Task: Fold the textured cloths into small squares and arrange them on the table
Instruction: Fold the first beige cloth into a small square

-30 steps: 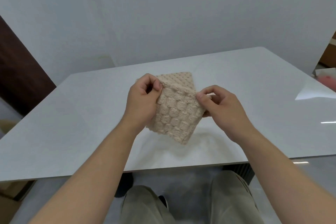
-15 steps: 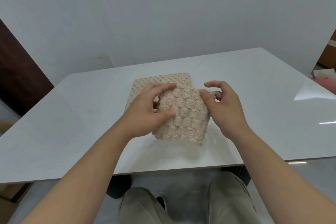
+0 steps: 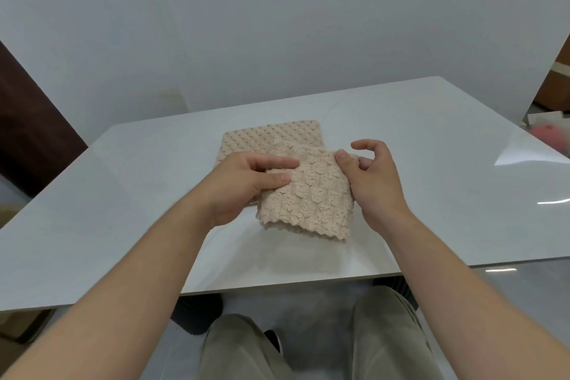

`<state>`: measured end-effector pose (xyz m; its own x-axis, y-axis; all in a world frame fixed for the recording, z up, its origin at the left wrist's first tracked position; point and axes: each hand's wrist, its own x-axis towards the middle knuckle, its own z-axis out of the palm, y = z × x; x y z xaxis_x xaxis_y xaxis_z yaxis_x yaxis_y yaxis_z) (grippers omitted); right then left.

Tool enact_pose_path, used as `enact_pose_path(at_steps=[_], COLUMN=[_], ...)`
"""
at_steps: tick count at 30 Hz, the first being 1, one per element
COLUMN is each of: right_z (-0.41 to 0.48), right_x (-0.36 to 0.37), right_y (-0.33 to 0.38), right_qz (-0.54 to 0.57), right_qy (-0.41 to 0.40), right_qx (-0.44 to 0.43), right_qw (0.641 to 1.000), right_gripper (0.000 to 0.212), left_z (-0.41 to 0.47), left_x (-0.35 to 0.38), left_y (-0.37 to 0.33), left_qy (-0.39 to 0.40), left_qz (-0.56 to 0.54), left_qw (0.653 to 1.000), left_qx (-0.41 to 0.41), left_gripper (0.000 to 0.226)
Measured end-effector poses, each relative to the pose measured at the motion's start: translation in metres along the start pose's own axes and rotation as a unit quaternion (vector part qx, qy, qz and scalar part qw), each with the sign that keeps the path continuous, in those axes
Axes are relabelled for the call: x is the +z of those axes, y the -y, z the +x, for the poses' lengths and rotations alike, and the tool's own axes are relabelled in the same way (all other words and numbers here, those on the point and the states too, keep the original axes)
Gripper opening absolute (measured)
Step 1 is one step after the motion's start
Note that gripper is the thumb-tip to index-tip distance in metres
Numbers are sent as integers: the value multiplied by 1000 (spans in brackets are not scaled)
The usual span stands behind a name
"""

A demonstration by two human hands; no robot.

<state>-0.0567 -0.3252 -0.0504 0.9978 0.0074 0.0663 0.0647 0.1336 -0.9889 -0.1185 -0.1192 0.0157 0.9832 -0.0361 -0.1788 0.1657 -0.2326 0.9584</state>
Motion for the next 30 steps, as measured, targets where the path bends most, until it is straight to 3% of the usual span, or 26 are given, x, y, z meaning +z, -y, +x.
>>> enact_pose_path(at_steps=[5, 9, 13, 20, 26, 30], right_z=[-4, -13, -21, -28, -20, -22], right_x=[3, 1, -1, 1, 7, 3], right_y=[6, 7, 2, -1, -5, -6], right_qz=[78, 150, 148, 1, -19, -43], right_qy=[17, 72, 65, 32, -23, -11], right_qx=[112, 158, 122, 4, 24, 19], right_qw=[991, 973, 979, 999, 999, 999], right_gripper=[36, 37, 34, 32, 22, 30], left_z=[12, 32, 44, 49, 48, 47], left_x=[3, 2, 3, 8, 10, 1], left_y=[-18, -37, -46, -41, -33, -31], left_qy=[-34, -76, -110, -131, -125, -131], left_qz=[98, 65, 13, -32, -32, -7], left_qw=[995, 994, 992, 989, 989, 989], left_qx=[3, -44, -57, -53, -66, -68], left_gripper=[23, 20, 20, 8, 15, 24])
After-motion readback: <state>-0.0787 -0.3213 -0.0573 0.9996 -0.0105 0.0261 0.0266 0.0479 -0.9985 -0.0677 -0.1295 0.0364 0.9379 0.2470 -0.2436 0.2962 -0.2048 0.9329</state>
